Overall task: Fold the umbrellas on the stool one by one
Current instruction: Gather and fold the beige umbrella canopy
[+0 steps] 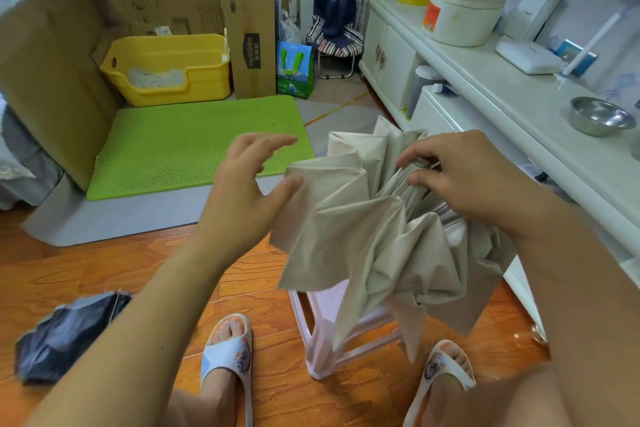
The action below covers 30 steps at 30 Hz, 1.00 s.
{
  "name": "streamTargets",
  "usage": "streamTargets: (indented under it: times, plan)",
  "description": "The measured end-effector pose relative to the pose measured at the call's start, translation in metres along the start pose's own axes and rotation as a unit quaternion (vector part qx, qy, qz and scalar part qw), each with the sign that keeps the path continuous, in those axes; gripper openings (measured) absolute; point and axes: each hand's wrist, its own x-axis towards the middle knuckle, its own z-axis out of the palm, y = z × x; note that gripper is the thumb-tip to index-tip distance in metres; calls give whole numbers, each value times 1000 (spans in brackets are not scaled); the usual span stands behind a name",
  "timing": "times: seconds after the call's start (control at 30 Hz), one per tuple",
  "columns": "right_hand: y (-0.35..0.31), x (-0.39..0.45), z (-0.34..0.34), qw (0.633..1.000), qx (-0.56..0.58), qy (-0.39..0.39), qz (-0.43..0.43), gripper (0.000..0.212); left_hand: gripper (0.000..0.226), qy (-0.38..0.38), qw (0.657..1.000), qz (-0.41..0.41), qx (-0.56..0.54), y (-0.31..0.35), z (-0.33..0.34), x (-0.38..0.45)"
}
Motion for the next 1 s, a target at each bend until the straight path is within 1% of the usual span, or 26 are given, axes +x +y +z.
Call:
streamTargets:
  times: [0.03, 0.1, 0.17, 0.2, 0.27, 0.37, 0.47, 0.57, 0.67, 0.77, 0.9, 0.93, 1.0]
  plan:
    - [-1, 0, 1, 1000, -4, 1, 2, 25, 32, -16, 999, 29, -15, 5, 0, -2]
    - [-1, 2, 1, 1000, -9, -2, 5, 25, 38, -102, 992, 73, -31, 12, 0, -8]
    - [-2, 3, 2, 1000, -11, -6, 5, 26, 48, -173, 980, 94, 26, 8, 3, -13]
    - [-3, 3, 2, 1000, -11, -9, 1, 27, 50, -184, 977, 96, 58, 4, 5, -14]
    - [-4, 3, 3, 1000, -12, -9, -10, 29, 46, -170, 979, 87, 73, -2, 7, -12]
    - [-4, 0, 1, 1000, -4, -7, -22, 28, 26, -145, 983, 92, 71, -4, 2, -7]
    - [-2, -1, 0, 1000, -4, -5, -28, 28, 19, -162, 977, 97, 95, -7, -3, -6]
    - [0, -3, -3, 1000, 1, -8, -25, 30, 22, -174, 976, 90, 94, -7, -11, -7]
    - [2, -6, -6, 1000, 7, -27, -12, 39, 22, -165, 977, 82, 108, -6, -14, -8]
    - [4, -5, -8, 999, 3, -36, -15, 41, 21, -124, 983, 59, 118, -7, -11, -8]
    - [5, -3, -4, 999, -1, -21, -30, 33, 20, -44, 995, 3, 94, -12, 0, -4]
    - [6, -3, -3, 999, -7, -13, -36, 31, 22, -29, 996, 5, 89, -11, 3, -3]
    - [6, -3, -3, 999, -24, -4, -45, 29, 37, -13, 996, 31, 79, -3, 8, -4]
